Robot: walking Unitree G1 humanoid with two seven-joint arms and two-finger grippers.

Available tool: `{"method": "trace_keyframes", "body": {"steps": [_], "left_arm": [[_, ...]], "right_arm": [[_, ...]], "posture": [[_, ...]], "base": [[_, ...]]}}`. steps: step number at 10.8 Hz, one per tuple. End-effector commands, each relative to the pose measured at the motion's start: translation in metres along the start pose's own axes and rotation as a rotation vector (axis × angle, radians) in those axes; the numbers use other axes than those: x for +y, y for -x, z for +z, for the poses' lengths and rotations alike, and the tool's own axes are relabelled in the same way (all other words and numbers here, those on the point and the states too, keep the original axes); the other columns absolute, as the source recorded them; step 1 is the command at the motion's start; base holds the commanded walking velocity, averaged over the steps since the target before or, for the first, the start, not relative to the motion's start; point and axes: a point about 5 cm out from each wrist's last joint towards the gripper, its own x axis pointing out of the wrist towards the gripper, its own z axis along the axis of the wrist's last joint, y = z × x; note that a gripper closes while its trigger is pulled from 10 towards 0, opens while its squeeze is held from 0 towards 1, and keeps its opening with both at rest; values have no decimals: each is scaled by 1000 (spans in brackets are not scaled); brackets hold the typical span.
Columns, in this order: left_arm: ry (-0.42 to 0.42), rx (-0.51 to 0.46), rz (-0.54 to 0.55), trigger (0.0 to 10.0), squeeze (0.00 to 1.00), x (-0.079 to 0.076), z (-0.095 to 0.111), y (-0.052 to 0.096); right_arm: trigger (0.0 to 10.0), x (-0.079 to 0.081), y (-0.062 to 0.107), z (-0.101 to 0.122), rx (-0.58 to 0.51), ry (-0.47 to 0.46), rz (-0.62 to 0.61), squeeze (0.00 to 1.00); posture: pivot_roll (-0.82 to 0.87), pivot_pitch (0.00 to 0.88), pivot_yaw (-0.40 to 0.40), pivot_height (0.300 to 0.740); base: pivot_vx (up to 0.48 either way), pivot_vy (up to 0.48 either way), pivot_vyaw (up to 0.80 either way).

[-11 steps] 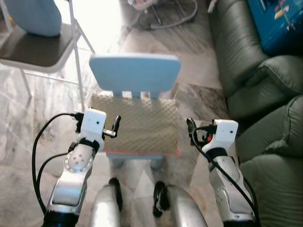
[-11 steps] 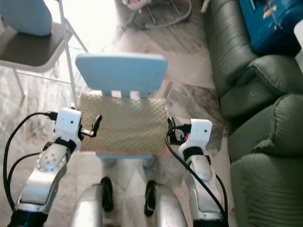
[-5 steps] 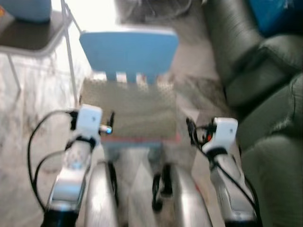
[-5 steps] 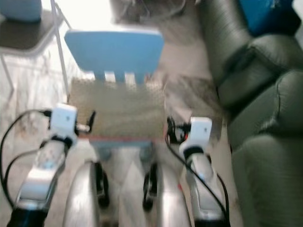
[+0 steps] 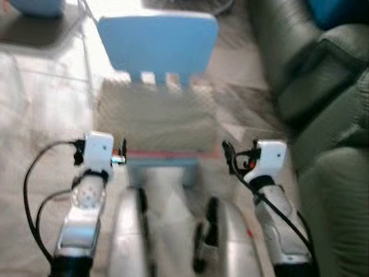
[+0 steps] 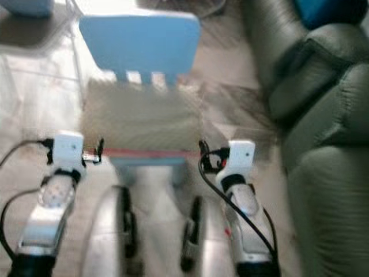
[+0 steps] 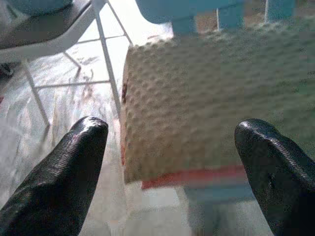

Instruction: Move the pillow to the sofa

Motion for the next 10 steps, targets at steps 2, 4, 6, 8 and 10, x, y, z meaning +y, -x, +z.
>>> {"method": "trace_keyframes", "body": {"steps": [2, 4, 6, 8, 10], "left_arm": [[-17, -2, 24, 10000, 1000, 4, 2, -2], [-29, 7, 34, 10000, 0, 4, 1, -4], [-26, -1, 52, 10000, 0, 6, 3, -5], [-38, -4, 70, 10000, 0, 9, 4, -7], [-75, -8, 102, 10000, 0, 10, 5, -8]], "right_arm": [[10000, -1, 1, -1, -1, -21, 9, 1000], [10000, 6, 0, 0, 0, 21, 64, 0], [10000, 8, 0, 1, -11, -9, 88, 0], [10000, 8, -1, 1, -11, -7, 90, 0], [10000, 9, -2, 2, -13, -4, 95, 0]], "posture": [[0, 282, -64, 610], [-1, 280, -65, 605], [-3, 281, -66, 570], [-5, 284, -64, 540], [-7, 288, -64, 535]], "base": [[0, 0, 0], [0, 0, 0], [0, 0, 0], [0, 0, 0], [0, 0, 0]]}}
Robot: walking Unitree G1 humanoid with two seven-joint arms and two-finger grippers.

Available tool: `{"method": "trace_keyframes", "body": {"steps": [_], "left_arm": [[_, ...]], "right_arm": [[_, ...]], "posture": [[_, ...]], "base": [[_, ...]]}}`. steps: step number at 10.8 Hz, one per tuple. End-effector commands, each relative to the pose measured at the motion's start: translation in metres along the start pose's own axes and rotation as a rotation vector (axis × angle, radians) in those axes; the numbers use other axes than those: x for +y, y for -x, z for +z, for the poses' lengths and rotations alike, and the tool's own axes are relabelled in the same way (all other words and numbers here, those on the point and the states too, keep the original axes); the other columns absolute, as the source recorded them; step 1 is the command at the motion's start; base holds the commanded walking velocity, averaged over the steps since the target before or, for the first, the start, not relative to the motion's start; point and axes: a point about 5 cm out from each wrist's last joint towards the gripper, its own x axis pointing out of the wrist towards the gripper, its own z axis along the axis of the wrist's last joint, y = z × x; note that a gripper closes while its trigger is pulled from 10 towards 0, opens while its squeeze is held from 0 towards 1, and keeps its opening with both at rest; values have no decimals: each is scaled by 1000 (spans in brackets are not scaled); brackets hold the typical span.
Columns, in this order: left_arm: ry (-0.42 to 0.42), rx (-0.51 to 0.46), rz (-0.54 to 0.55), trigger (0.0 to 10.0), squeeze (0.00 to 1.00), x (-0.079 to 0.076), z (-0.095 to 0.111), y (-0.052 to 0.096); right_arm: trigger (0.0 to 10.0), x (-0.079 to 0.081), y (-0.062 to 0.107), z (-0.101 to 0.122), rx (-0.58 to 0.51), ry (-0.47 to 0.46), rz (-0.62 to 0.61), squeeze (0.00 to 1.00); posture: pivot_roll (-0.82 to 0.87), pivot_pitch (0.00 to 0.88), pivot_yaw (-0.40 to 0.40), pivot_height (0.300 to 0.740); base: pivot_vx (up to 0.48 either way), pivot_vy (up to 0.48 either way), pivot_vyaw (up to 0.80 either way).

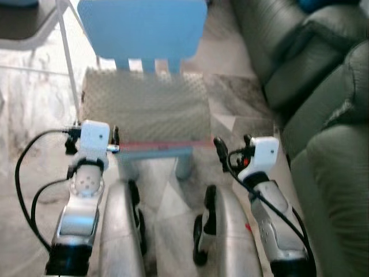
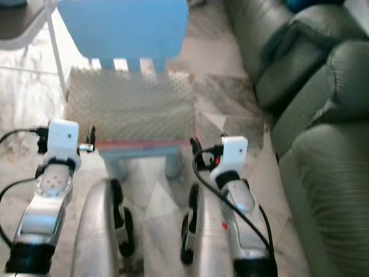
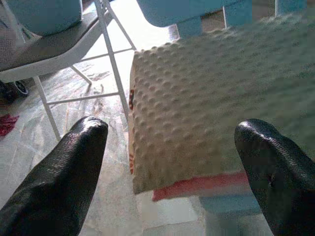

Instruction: Move the pillow to the sofa

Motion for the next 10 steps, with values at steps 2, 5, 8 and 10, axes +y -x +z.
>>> {"method": "trace_keyframes", "body": {"steps": [2, 5, 8, 10], "left_arm": [[-5, 15, -3, 10000, 0, 0, -3, 1], [-11, 10, -6, 10000, 0, -1, -1, -1], [5, 16, -37, 10000, 0, -5, -2, -2], [39, 23, -78, 10000, 0, -12, -3, 1]], "right_arm": [[10000, -1, 2, -3, 14, 6, 11, 0], [10000, 4, 1, -3, 12, 7, 39, 0], [10000, 1, 0, -3, 9, 10, 24, 0], [10000, -2, -2, -4, 25, 18, -14, 0]], "posture": [[-6, 295, -63, 535], [-2, 291, -60, 535], [-3, 289, -62, 535], [-6, 294, -65, 535]], "base": [[0, 0, 0], [0, 0, 594], [0, 0, 200], [0, 0, -291]]}}
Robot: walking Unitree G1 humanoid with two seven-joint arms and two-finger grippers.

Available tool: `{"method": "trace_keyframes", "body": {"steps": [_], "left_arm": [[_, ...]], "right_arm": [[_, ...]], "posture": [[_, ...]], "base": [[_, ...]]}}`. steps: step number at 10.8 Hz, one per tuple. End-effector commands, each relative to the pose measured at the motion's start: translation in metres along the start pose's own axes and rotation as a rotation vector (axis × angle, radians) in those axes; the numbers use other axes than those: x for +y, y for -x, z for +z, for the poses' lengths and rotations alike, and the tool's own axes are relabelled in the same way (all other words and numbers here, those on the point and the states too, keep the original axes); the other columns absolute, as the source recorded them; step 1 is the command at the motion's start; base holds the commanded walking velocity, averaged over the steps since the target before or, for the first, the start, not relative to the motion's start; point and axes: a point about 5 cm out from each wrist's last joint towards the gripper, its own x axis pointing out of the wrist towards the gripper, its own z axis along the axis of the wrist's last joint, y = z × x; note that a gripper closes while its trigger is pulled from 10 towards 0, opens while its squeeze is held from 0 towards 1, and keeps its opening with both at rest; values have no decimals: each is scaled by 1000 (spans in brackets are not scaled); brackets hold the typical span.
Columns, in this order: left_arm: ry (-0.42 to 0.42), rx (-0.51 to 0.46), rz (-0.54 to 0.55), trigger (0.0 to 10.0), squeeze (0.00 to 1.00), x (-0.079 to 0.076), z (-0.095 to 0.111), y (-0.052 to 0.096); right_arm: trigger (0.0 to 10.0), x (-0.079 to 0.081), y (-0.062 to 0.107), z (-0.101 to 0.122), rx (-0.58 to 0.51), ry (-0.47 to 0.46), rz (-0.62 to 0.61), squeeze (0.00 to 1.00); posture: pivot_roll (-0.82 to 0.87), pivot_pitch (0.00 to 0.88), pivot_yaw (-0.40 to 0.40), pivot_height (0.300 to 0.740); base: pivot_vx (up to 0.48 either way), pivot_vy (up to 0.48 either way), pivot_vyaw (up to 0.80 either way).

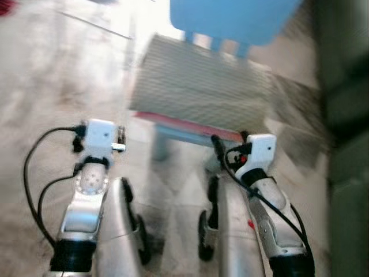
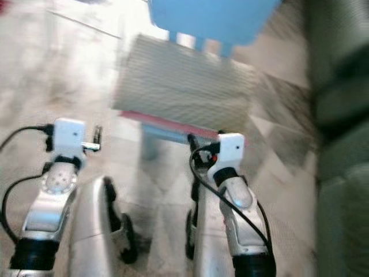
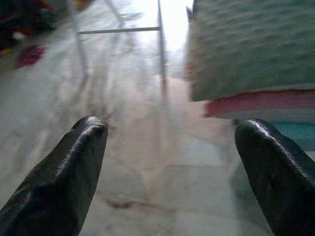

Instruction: Move the pillow to the sofa

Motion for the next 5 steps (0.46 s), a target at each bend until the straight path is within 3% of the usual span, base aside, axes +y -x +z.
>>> {"method": "trace_keyframes", "body": {"steps": [1, 4, 5], "left_arm": [[15, 18, -20, 10000, 0, -4, -4, 3], [44, 6, -73, 10000, 0, -10, -4, 3], [46, 4, -76, 10000, 0, -10, -3, 3]], "right_arm": [[10000, -6, 5, -8, 37, 2, -32, 0], [10000, -8, 2, -7, 33, 19, -35, 0], [10000, -8, 2, -7, 31, 20, -36, 0]], "posture": [[-6, 293, -65, 535], [-7, 287, -70, 535], [-8, 289, -70, 535]], "base": [[0, 0, -800], [0, 0, -800], [0, 0, 0]]}}
